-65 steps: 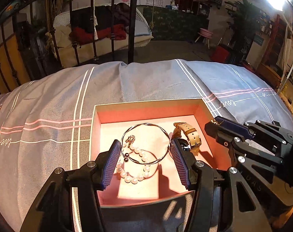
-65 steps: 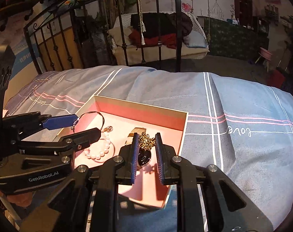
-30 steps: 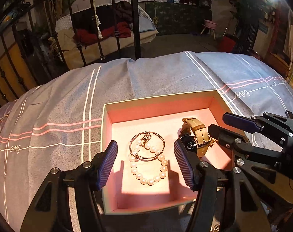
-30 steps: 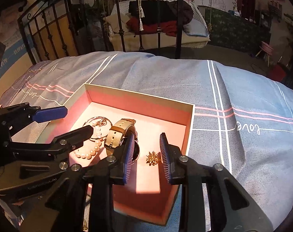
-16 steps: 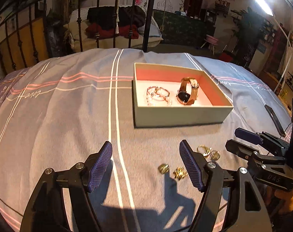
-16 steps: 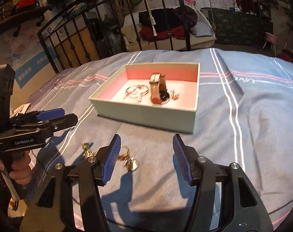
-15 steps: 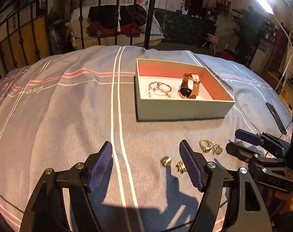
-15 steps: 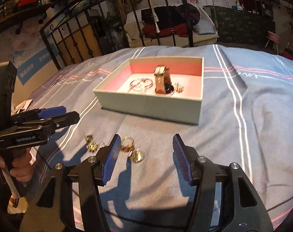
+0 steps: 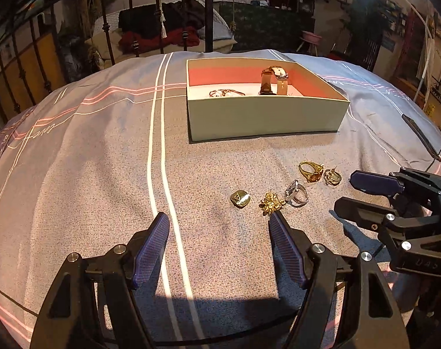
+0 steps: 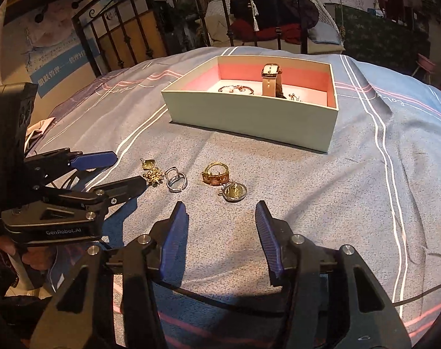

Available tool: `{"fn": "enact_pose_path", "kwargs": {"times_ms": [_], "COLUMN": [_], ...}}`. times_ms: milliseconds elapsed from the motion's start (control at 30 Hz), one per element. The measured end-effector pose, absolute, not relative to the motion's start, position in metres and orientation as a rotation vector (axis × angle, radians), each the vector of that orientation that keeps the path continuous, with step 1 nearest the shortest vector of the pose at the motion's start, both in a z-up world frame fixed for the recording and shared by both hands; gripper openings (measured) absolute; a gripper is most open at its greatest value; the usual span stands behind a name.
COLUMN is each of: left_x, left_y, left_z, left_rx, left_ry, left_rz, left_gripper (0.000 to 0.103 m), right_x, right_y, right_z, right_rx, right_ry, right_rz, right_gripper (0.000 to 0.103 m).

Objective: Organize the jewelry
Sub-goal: 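Withdraw both tools from the box back to the remaining jewelry, then grasp the small gold square charm with the left tool while the right tool grasps a gold ring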

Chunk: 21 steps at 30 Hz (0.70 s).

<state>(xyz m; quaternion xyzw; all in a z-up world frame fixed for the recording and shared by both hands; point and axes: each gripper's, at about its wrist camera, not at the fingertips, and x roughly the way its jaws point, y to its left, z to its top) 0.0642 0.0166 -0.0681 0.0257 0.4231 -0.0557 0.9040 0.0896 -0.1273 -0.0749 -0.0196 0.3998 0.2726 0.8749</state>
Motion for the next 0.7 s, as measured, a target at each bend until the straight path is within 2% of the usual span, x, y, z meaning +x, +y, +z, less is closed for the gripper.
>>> {"fn": "enact_pose_path", "kwargs": {"times_ms": [700], "left_x": [0.075], "left_y": [0.01], "left_z": [-0.07], "left_rx": [0.105], "left_ry": [0.88], "left_rz": [-0.107], "left_gripper": [0.071], "right_x": [0.088], "right_y": [-0.131], "right_z": [-0.076], "right_rx": [-0.022], "right_ry": [0.808], "right_rz": [0.571], "right_gripper": [0.054]}}
